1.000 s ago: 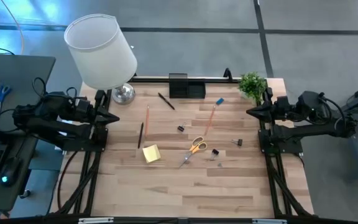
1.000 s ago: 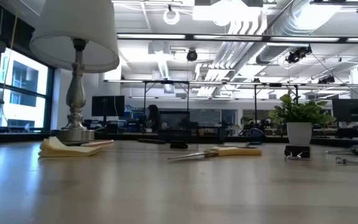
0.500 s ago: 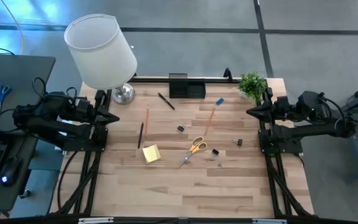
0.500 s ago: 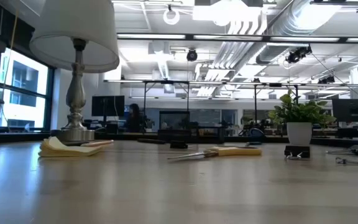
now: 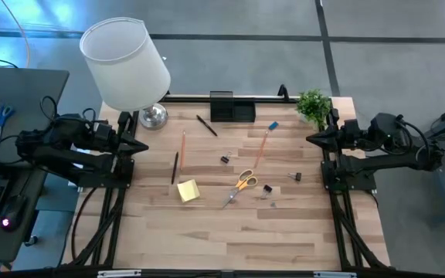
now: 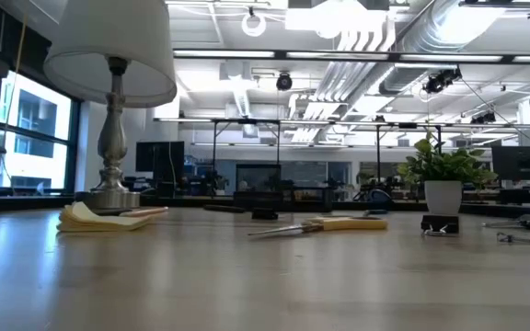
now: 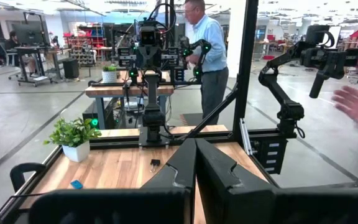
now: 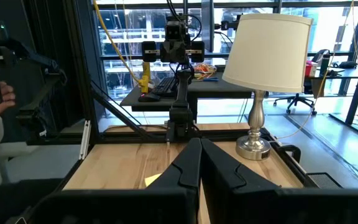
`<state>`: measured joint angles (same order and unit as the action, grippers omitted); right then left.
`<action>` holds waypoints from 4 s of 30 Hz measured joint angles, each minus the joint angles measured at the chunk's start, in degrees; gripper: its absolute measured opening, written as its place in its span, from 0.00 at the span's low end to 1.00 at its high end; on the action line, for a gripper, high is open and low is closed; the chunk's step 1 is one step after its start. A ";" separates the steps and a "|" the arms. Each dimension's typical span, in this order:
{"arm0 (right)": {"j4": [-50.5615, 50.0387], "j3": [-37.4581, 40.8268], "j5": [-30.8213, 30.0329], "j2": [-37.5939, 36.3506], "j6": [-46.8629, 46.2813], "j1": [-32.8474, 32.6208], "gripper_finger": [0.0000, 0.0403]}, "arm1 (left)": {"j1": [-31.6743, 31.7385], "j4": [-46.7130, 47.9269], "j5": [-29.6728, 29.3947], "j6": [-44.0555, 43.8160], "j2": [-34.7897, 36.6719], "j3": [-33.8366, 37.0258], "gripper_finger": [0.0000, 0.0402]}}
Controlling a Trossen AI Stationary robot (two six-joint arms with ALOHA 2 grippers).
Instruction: Pick and place office supplies into organizer
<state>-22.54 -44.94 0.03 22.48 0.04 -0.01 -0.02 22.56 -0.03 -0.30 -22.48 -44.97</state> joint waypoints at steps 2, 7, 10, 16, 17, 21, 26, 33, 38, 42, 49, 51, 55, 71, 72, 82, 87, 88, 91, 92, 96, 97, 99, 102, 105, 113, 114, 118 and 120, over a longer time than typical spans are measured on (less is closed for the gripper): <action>0.00 -0.01 0.00 0.00 0.02 0.02 0.00 | 0.00 -0.02 0.00 0.00 -0.02 0.00 0.00; 0.00 0.01 0.00 0.00 0.01 0.02 0.00 | 0.00 -0.02 0.01 0.00 -0.01 0.00 0.00; 0.02 0.01 0.00 -0.02 0.00 0.02 0.00 | -0.02 -0.02 0.00 0.00 -0.01 0.00 0.00; 0.05 -0.01 0.00 -0.01 0.12 0.02 0.00 | -0.02 -0.04 0.00 0.00 -0.01 0.00 0.00; -0.01 -0.01 0.00 0.00 0.67 0.00 0.00 | 0.00 -0.04 0.00 0.00 0.00 0.00 0.00; -0.09 0.01 0.00 0.00 3.85 0.00 0.00 | 0.00 -0.08 -0.13 0.00 0.00 0.00 0.00; -0.27 0.00 0.00 -0.04 3.01 0.00 0.00 | -0.01 -0.13 -0.66 0.00 0.00 0.00 0.00; -0.36 0.01 0.00 -0.04 3.06 0.00 0.00 | -0.02 -3.92 -2.60 -1.32 -0.93 1.25 0.00; 4.22 0.06 0.00 1.05 3.65 0.00 0.00 | -0.04 -4.07 -4.54 -2.25 -4.25 5.23 0.00; 6.76 0.06 0.00 1.19 -0.35 0.00 0.00 | 0.00 -7.98 -6.00 -4.49 -6.95 9.29 0.00; 10.55 0.06 -5.42 1.82 1.34 -0.03 0.00 | -0.02 -14.97 -5.31 -6.57 -10.42 14.43 0.00; 9.40 0.03 -9.80 2.51 1.25 -0.02 0.00 | -0.02 -16.82 -5.17 -6.69 -11.08 16.35 0.00; 5.93 0.72 -14.01 5.91 -0.05 0.00 0.00 | -0.02 -21.28 -5.08 -7.40 -12.32 21.01 0.00; 8.74 6.53 -15.26 32.90 -8.57 -0.04 0.00 | 0.00 -26.82 -2.37 -3.72 -18.41 23.82 0.00; 9.28 6.53 -15.26 34.51 -9.47 -0.13 0.00 | 0.00 -27.07 -2.40 -3.78 -19.17 23.82 0.00; 9.22 6.53 -13.39 45.00 -13.55 -4.20 0.03 | 0.00 -28.95 -4.49 -6.05 -25.96 23.82 0.00; 5.43 6.53 -9.11 47.27 -17.14 -8.42 0.14 | -0.04 -32.92 -3.40 -7.40 -28.26 24.00 0.00; 4.35 6.53 -8.00 47.60 -17.63 -9.35 0.16 | -0.05 -34.43 -3.01 -7.49 -28.64 24.48 0.00; 1.05 6.50 -6.15 48.74 -15.49 -11.99 0.23 | -0.06 -39.76 -1.46 -7.54 -30.27 26.38 0.00; 0.09 6.50 -5.68 49.24 -13.12 -12.77 0.25 | -0.06 -41.35 -1.24 -7.56 -30.71 26.94 0.00; -0.78 6.50 -5.64 51.62 -0.73 -15.16 0.30 | -0.04 -43.73 -0.85 -7.54 -31.49 27.59 0.00; -0.39 6.50 -5.84 52.29 1.94 -15.38 0.31 | -0.04 -43.71 -0.85 -7.54 -31.47 27.63 0.00; 1.03 6.36 -6.14 53.89 5.73 -15.38 0.32 | -0.02 -43.77 -0.85 -7.54 -31.47 27.63 0.00; 1.24 5.63 -6.36 56.11 9.69 -14.48 0.35 | -0.02 -43.71 -0.85 -7.52 -31.47 27.63 0.00; 0.96 5.19 -6.64 57.98 14.64 -13.93 0.41 | -0.02 -43.51 -0.85 -7.52 -31.47 27.63 0.00; -2.35 4.80 -1.40 61.40 16.39 -13.49 0.55 | 0.00 -41.70 -0.83 -7.54 -31.45 27.63 0.00; -2.65 4.80 -1.42 61.69 16.08 -13.49 0.56 | 0.00 -41.68 -0.83 -7.54 -31.45 27.63 0.00; -1.73 4.81 -1.81 62.32 16.94 -13.49 0.54 | 0.00 -41.87 -0.83 -7.52 -31.45 27.63 0.00; -1.56 4.87 -2.58 62.45 18.08 -13.49 0.52 | 0.00 -41.88 -0.83 -7.52 -31.45 27.63 0.00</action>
<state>-24.10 -40.07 -2.55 84.93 18.11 -13.50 -0.01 -19.31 -0.86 -7.81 -53.93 -17.34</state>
